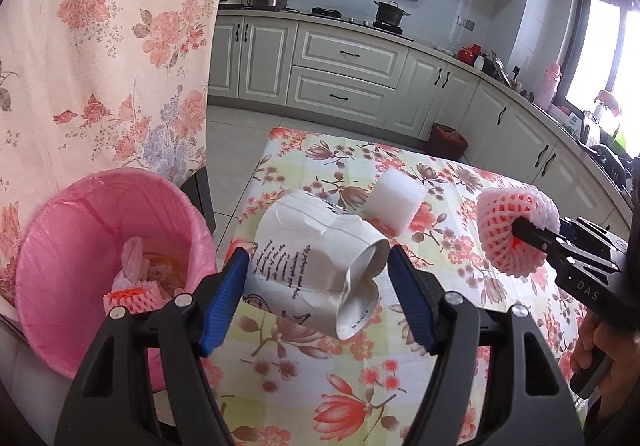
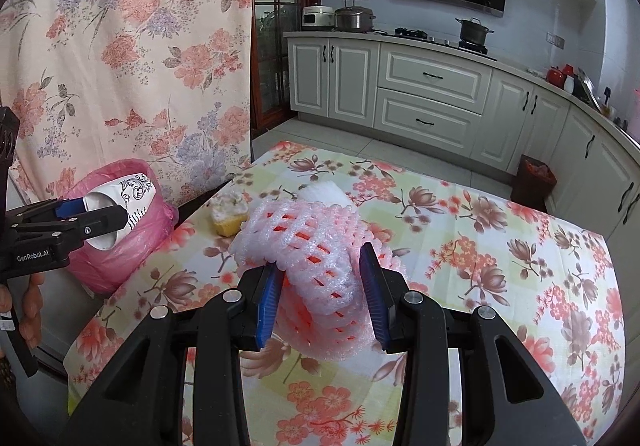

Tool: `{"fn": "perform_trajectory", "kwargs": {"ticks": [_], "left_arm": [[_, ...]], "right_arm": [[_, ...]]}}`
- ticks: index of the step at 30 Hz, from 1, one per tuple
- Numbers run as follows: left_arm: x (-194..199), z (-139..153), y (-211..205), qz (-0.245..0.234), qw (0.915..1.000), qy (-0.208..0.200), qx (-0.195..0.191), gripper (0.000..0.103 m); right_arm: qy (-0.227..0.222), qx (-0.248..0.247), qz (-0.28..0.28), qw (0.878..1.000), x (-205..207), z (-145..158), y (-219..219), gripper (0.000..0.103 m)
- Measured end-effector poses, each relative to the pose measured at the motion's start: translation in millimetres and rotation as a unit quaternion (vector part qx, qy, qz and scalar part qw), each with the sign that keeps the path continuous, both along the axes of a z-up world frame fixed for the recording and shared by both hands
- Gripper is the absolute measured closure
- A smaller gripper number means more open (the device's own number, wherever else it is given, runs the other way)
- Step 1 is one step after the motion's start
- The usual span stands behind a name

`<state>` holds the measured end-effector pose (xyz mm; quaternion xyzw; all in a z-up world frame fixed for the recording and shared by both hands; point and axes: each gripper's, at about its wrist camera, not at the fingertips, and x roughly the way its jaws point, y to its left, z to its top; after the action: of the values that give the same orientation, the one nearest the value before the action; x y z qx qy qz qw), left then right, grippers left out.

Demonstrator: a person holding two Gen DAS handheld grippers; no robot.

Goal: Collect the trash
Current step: 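Grasp the white paper cup with the left tool while the right tool holds the foam net, then carry the paper cup and foam net over the pink bin with both tools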

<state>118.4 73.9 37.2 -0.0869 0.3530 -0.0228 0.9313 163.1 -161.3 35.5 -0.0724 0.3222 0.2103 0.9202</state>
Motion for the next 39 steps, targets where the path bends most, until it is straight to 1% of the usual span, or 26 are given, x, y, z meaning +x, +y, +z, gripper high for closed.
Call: {"fn": "perform_trajectory", "kwargs": {"ticks": [19,31,39], "left_arm": [[-35,13,76,0.061,0.9978,-0.023,-0.009,0.034],[-52,19,134,0.106,0.9938,-0.033,-0.001,0.034],[-58,17,166,0.13,0.991,-0.034,-0.006,0.034]], "right_arm": [[-0.01,-0.012,0.046,0.999,-13,13,60,0.065],[-0.006,-0.015,0.089,0.996,-16,16,117,0.065],[0.0,-0.01,0.12,0.993,-16,20,160,0.065]]}}
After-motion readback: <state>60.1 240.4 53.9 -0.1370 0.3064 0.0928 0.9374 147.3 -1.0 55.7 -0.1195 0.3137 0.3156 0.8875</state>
